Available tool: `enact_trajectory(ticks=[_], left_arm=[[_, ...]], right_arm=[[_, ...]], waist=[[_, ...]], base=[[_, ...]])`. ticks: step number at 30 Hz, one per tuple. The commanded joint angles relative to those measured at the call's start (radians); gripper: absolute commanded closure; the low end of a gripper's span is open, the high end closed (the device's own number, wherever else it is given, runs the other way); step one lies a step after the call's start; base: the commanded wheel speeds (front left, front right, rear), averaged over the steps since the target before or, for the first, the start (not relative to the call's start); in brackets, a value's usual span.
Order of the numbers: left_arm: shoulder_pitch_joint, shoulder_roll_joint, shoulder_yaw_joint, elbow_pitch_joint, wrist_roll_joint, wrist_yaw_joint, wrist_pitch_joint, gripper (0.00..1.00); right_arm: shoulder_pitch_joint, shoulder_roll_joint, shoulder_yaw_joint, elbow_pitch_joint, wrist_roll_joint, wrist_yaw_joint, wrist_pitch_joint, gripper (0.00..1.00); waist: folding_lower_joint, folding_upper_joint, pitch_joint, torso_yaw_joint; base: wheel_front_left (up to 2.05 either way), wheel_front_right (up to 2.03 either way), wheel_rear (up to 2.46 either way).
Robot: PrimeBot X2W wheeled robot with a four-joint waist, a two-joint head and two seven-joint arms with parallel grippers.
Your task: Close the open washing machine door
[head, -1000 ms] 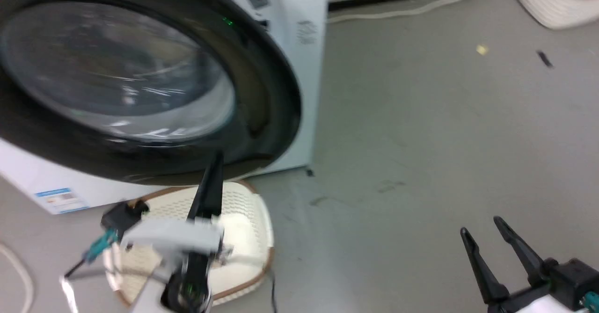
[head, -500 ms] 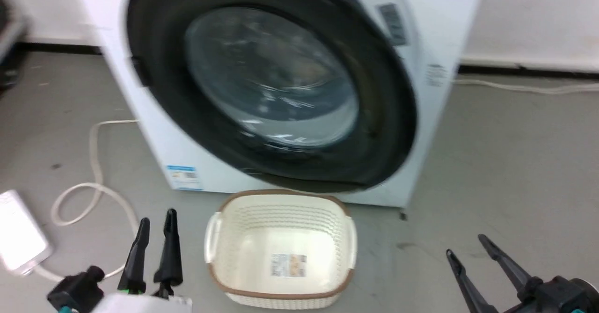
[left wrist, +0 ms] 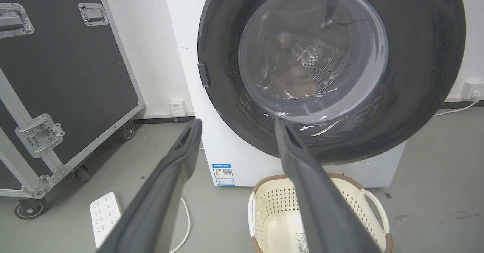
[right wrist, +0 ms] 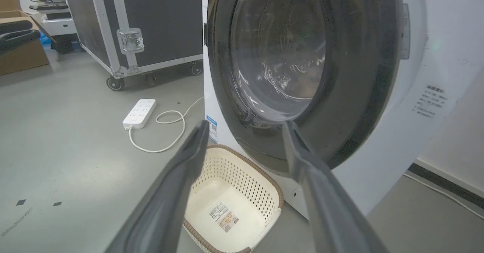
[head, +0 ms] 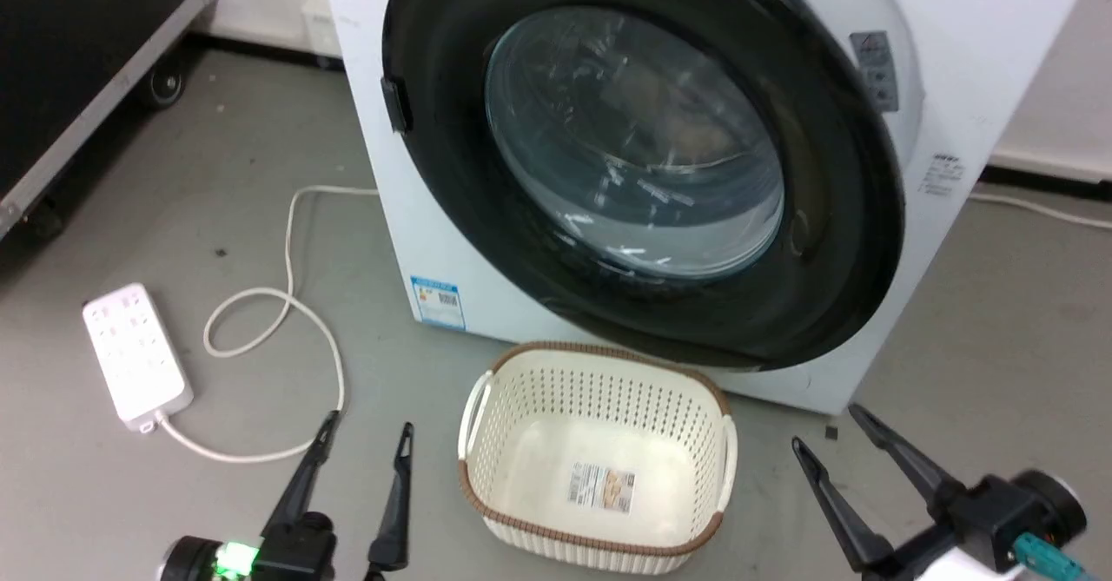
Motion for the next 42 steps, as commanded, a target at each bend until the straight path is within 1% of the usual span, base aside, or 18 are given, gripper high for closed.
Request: enact_trajectory(ticks=[1, 2, 3, 4, 8, 13, 18, 23, 28, 32, 33, 34, 35, 36, 40, 41, 42], left_arm=[[0.009, -0.008, -0.013, -0.006, 0.012, 0.015, -0.004, 0.00], [0.008, -0.012, -0.017, -0.008, 0.014, 0.023, -0.004, 0.00], [0.006, -0.016, -0.021, -0.010, 0.014, 0.030, -0.004, 0.00], [0.005, -0.020, -0.026, -0.011, 0.015, 0.036, -0.004, 0.00], [-0.007, -0.033, -0.056, -0.014, 0.017, 0.053, -0.004, 0.00], [-0.037, -0.046, -0.099, -0.015, 0.022, 0.070, -0.004, 0.00], [-0.069, -0.058, -0.133, -0.025, 0.015, 0.094, -0.004, 0.00], [-0.086, -0.066, -0.165, -0.034, 0.008, 0.121, -0.004, 0.00], [-0.095, -0.070, -0.187, -0.043, 0.003, 0.142, -0.004, 0.00], [-0.105, -0.072, -0.199, -0.046, -0.002, 0.158, -0.004, 0.00], [-0.105, -0.072, -0.199, -0.046, -0.002, 0.158, -0.004, 0.00], [-0.111, -0.072, -0.205, -0.047, -0.004, 0.164, -0.004, 0.00], [-0.111, -0.072, -0.205, -0.047, -0.004, 0.164, -0.004, 0.00], [-0.116, -0.073, -0.210, -0.046, -0.006, 0.169, -0.004, 0.00], [-0.123, -0.074, -0.212, -0.047, -0.011, 0.175, -0.004, 0.00], [-0.124, -0.074, -0.210, -0.043, -0.017, 0.178, -0.004, 0.00], [-0.125, -0.074, -0.209, -0.041, -0.019, 0.177, -0.004, 0.00]], right_arm=[[-0.037, -0.018, 0.017, 0.006, 0.008, 0.001, -0.004, 0.00], [-0.054, -0.026, 0.029, 0.009, 0.017, 0.001, -0.003, 0.29], [-0.074, -0.036, 0.040, 0.011, 0.027, 0.001, -0.003, 0.79], [-0.095, -0.047, 0.051, 0.012, 0.038, 0.001, -0.003, 1.00], [-0.198, -0.104, 0.097, 0.015, 0.085, 0.001, 0.002, 1.00], [-0.357, -0.200, 0.145, 0.050, 0.163, 0.001, 0.016, 1.00], [-0.497, -0.290, 0.168, 0.130, 0.276, 0.001, 0.041, 1.00], [-0.609, -0.340, 0.156, 0.238, 0.394, 0.001, 0.065, 1.00], [-0.729, -0.359, 0.128, 0.339, 0.484, 0.001, 0.098, 1.00], [-0.824, -0.349, 0.096, 0.428, 0.529, 0.001, 0.132, 1.00], [-0.824, -0.349, 0.096, 0.428, 0.529, 0.001, 0.132, 1.00], [-0.866, -0.339, 0.080, 0.479, 0.540, 0.001, 0.147, 1.00], [-0.866, -0.339, 0.080, 0.479, 0.540, 0.001, 0.147, 1.00], [-0.902, -0.330, 0.070, 0.524, 0.541, 0.001, 0.156, 1.00], [-0.935, -0.313, 0.070, 0.571, 0.541, 0.001, 0.157, 1.00], [-0.943, -0.294, 0.085, 0.598, 0.544, 0.001, 0.147, 1.00], [-0.940, -0.289, 0.091, 0.604, 0.547, 0.001, 0.142, 1.00]], waist=[[0.0000, 0.0000, 0.031, 0.015], [0.0000, 0.0000, 0.044, 0.019], [0.0000, 0.0000, 0.056, 0.023], [0.0000, 0.0000, 0.069, 0.028], [0.0000, 0.0000, 0.125, 0.049], [0.0000, 0.0000, 0.193, 0.081], [0.0000, 0.0000, 0.252, 0.117], [0.0000, 0.0000, 0.288, 0.147], [0.0000, 0.0000, 0.317, 0.163], [0.0000, 0.0000, 0.332, 0.167], [0.0000, 0.0000, 0.332, 0.167], [0.0000, 0.0000, 0.337, 0.168], [0.0000, 0.0000, 0.337, 0.168], [0.0000, 0.0000, 0.340, 0.168], [0.0000, 0.0000, 0.337, 0.165], [0.0000, 0.0000, 0.322, 0.156], [0.0000, 0.0000, 0.315, 0.153]], base=[[0.00, 0.00, 0.00], [0.00, 0.00, 0.00], [0.00, 0.00, 0.00], [0.00, 0.00, 0.00], [0.00, 0.00, 0.00], [0.00, 0.00, 0.00], [0.00, 0.00, 0.00], [0.00, 0.00, 0.00], [0.00, 0.00, 0.00], [0.00, 0.00, 0.00], [0.00, 0.00, 0.00], [0.00, 0.00, 0.00], [0.00, 0.00, 0.00], [0.00, 0.00, 0.00], [0.00, 0.00, 0.00], [0.00, 0.00, 0.00], [0.00, 0.00, 0.00]])
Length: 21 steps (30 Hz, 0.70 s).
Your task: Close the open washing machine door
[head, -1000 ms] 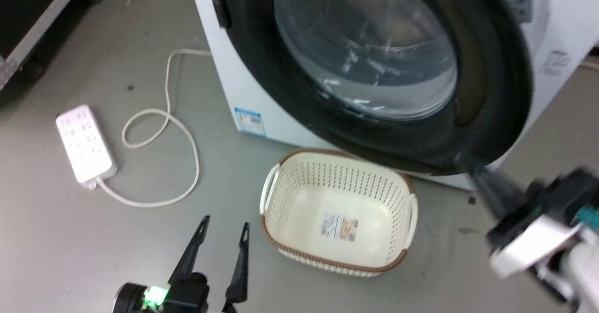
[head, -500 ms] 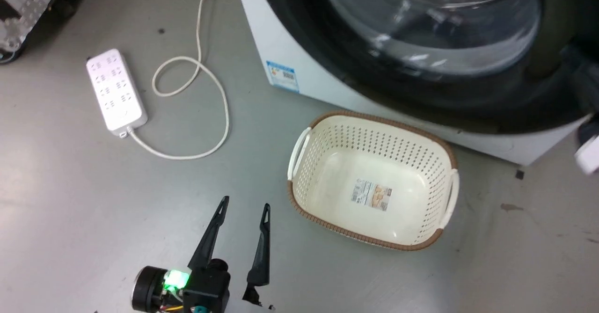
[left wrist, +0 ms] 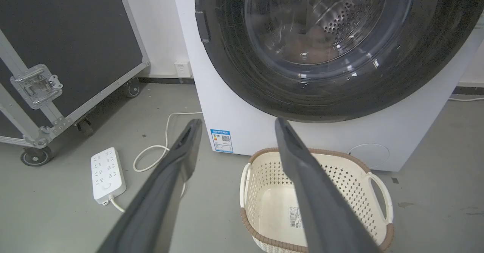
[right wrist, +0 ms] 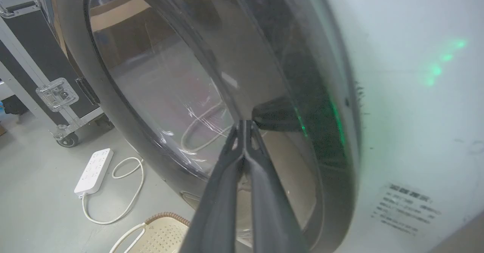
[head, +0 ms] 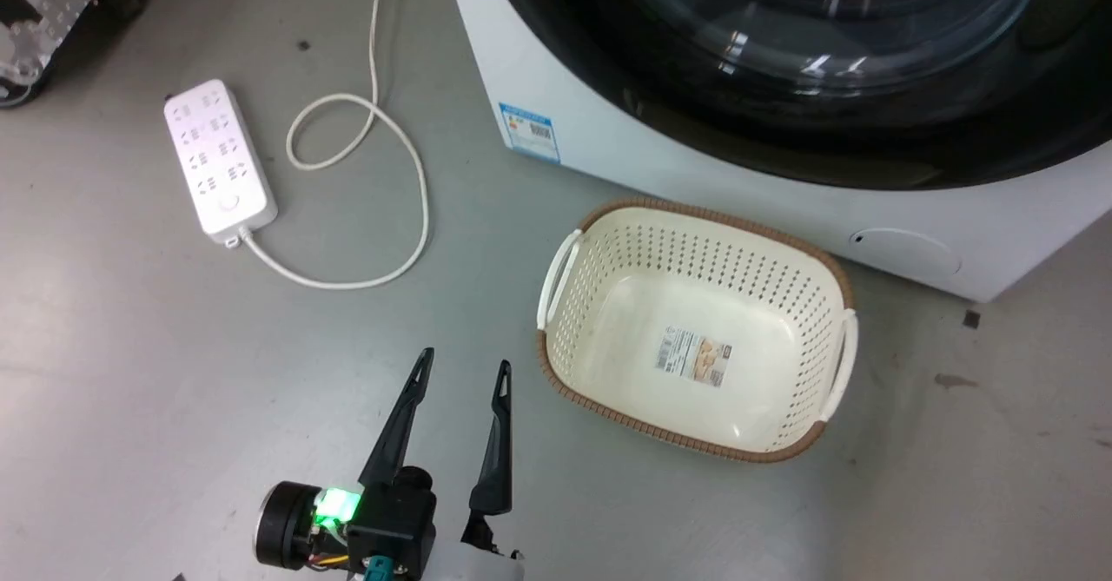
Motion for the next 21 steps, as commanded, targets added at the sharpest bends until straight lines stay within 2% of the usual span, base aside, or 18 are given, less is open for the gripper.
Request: enact_trajectory(ticks=[1, 3, 4, 5, 8, 9, 13, 17, 21], left_arm=[[-0.016, 0.000, 0.001, 0.004, -0.009, 0.002, -0.004, 0.00], [-0.017, 0.002, 0.007, 0.010, -0.015, -0.003, -0.004, 0.00], [-0.016, 0.003, 0.011, 0.014, -0.019, -0.006, -0.004, 0.00], [-0.015, 0.006, 0.017, 0.019, -0.024, -0.010, -0.004, 0.00], [-0.008, 0.015, 0.037, 0.034, -0.040, -0.026, -0.004, 0.00], [0.003, 0.024, 0.062, 0.051, -0.058, -0.044, -0.004, 0.00], [0.027, 0.032, 0.096, 0.073, -0.080, -0.070, -0.004, 0.00], [0.055, 0.039, 0.129, 0.094, -0.096, -0.096, -0.004, 0.00], [0.084, 0.041, 0.162, 0.106, -0.109, -0.116, -0.004, 0.00]], right_arm=[[-0.023, -0.009, -0.008, 0.015, 0.009, -0.011, -0.015, 1.00], [-0.004, 0.004, 0.001, 0.021, 0.024, -0.011, -0.033, 1.00], [0.007, 0.009, 0.006, 0.022, 0.030, -0.011, -0.044, 0.67], [0.023, 0.015, 0.011, 0.021, 0.036, -0.011, -0.063, 0.00], [0.081, 0.030, 0.034, 0.003, 0.052, -0.011, -0.097, 0.00], [0.149, 0.042, 0.038, -0.033, 0.061, -0.011, -0.131, 0.00], [0.256, 0.067, 0.023, -0.100, 0.035, -0.011, -0.151, 0.00], [0.380, 0.128, -0.087, -0.186, -0.028, -0.011, -0.155, 0.00], [0.535, 0.232, -0.221, -0.296, -0.161, -0.011, -0.155, 0.00]], waist=[[-0.0001, -0.0001, -0.018, -0.008], [-0.0001, -0.0001, -0.043, -0.017], [-0.0001, -0.0001, -0.056, -0.021], [-0.0001, -0.0001, -0.075, -0.028], [-0.0001, -0.0001, -0.127, -0.046], [-0.0001, -0.0001, -0.185, -0.071], [-0.0001, -0.0001, -0.255, -0.107], [-0.0001, -0.0001, -0.313, -0.142], [-0.0001, -0.0001, -0.343, -0.181]], base=[[0.00, 0.00, 0.00], [0.00, 0.00, 0.00], [0.00, 0.00, 0.00], [0.00, 0.00, 0.00], [0.00, 0.00, 0.00], [0.00, 0.00, 0.00], [0.00, 0.00, 0.00], [0.00, 0.00, 0.00], [0.00, 0.00, 0.00]])
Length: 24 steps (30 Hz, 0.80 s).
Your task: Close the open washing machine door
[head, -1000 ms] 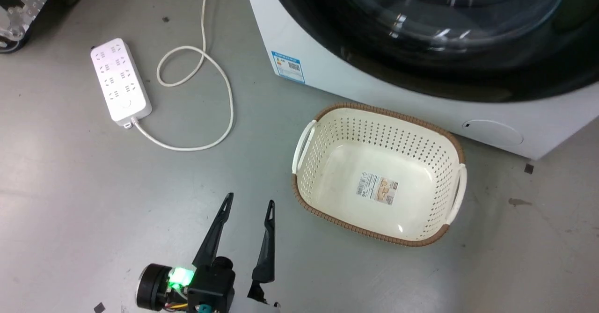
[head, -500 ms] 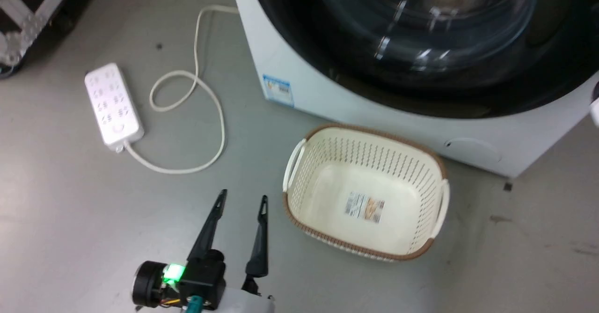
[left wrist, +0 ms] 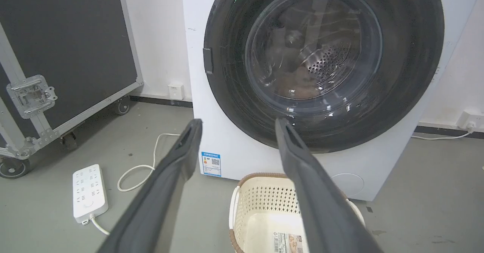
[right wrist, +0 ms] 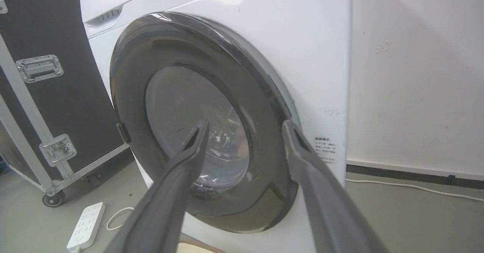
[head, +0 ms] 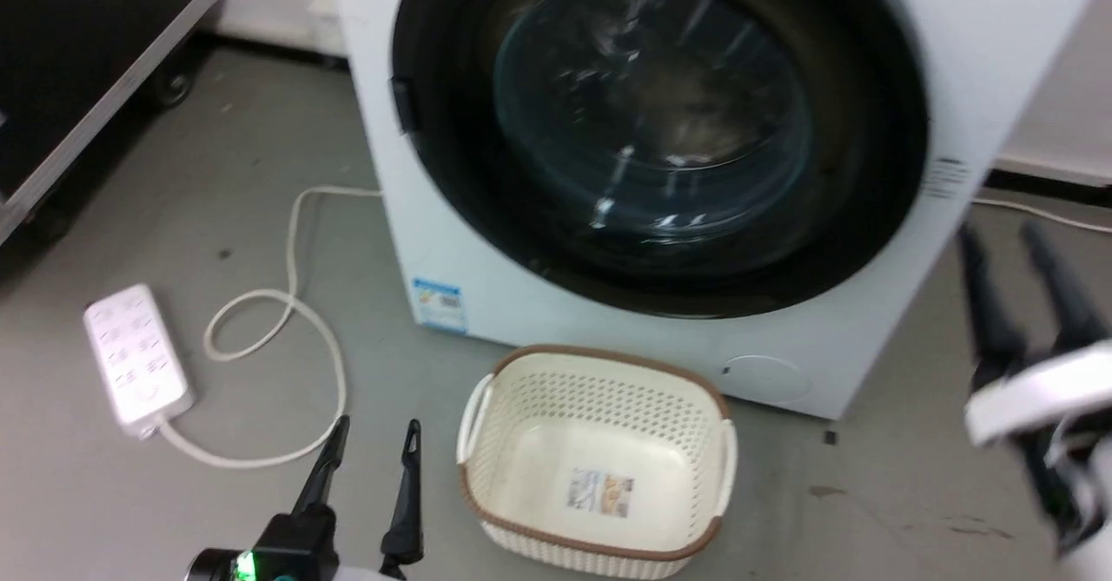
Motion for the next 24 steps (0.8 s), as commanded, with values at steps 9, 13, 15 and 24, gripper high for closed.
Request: enact_trajectory(ticks=[9, 13, 15, 24], left_arm=[[0.024, -0.008, 0.035, 0.020, 0.001, -0.040, -0.004, 0.00], [0.026, -0.012, 0.047, 0.028, 0.007, -0.046, -0.004, 0.00], [0.028, -0.015, 0.051, 0.034, 0.009, -0.047, -0.004, 0.00], [0.018, -0.021, 0.055, 0.074, 0.022, -0.070, -0.004, 0.00]], right_arm=[[0.344, 0.223, -0.156, -0.236, -0.293, -0.001, -0.004, 0.00], [0.433, 0.282, -0.199, -0.280, -0.384, -0.001, -0.004, 0.00], [0.461, 0.295, -0.203, -0.287, -0.425, -0.001, -0.004, 0.00], [0.510, 0.340, -0.235, -0.281, -0.517, -0.001, -0.004, 0.00]], waist=[[0.0004, 0.0000, -0.044, -0.103], [0.0004, 0.0000, -0.044, -0.125], [0.0004, 0.0000, -0.042, -0.131], [0.0004, 0.0000, -0.041, -0.134]], base=[[0.00, 0.00, 0.00], [0.00, 0.00, 0.00], [0.00, 0.00, 0.00], [0.00, 0.00, 0.00]])
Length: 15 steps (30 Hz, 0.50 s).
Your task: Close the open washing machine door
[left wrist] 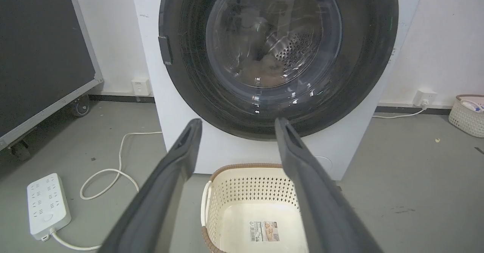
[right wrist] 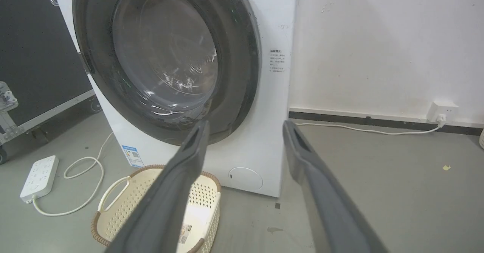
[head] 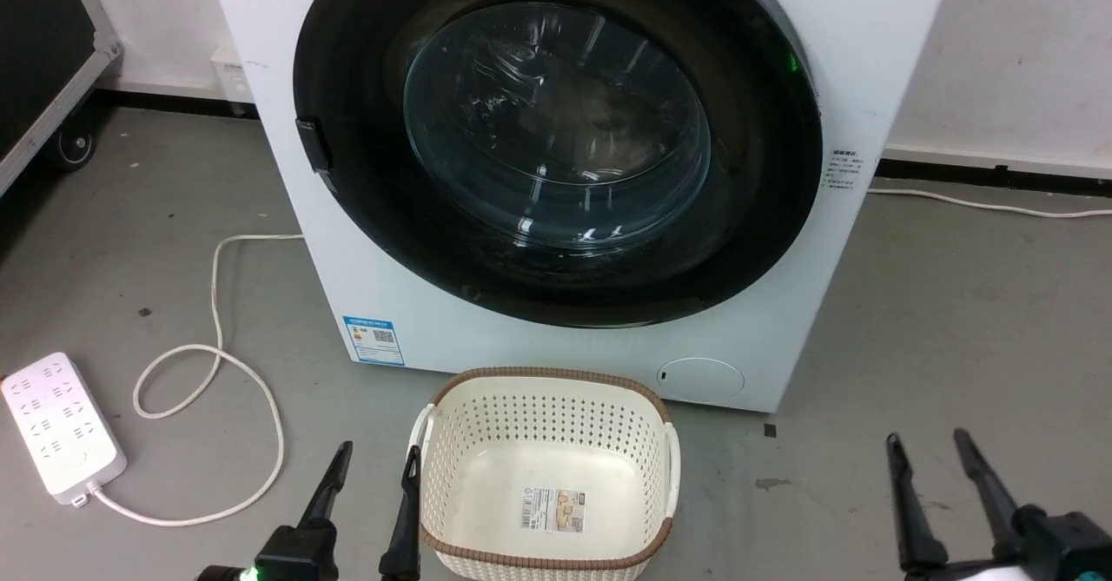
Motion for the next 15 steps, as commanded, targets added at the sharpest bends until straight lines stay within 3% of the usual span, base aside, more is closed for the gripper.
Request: enact_trajectory(ticks=[1, 6, 7, 15], left_arm=[[-0.001, -0.003, 0.003, 0.006, 0.008, -0.006, -0.004, 0.00], [-0.010, -0.007, 0.001, 0.017, 0.016, -0.014, -0.004, 0.00], [-0.002, -0.003, -0.001, 0.016, 0.010, -0.011, 0.001, 1.00], [-0.005, -0.004, 0.003, 0.010, 0.013, -0.009, 0.014, 1.00]], right_arm=[[0.024, 0.010, 0.000, 0.001, -0.012, -0.001, -0.004, 0.00], [0.033, 0.019, 0.000, 0.008, -0.022, -0.001, -0.004, 0.00], [0.017, 0.016, 0.001, 0.006, -0.017, 0.000, 0.000, 1.00], [0.011, 0.016, 0.005, 0.001, -0.022, 0.000, 0.013, 1.00]], waist=[[0.0000, 0.0000, -0.001, 0.000], [0.0000, 0.0000, -0.002, -0.003], [0.0000, 0.0000, -0.002, -0.003], [0.0000, 0.0000, 0.000, -0.005]], base=[[0.00, 0.00, 0.00], [0.00, 0.00, 0.00], [0.00, 0.00, 0.00], [0.00, 0.00, 0.00]])
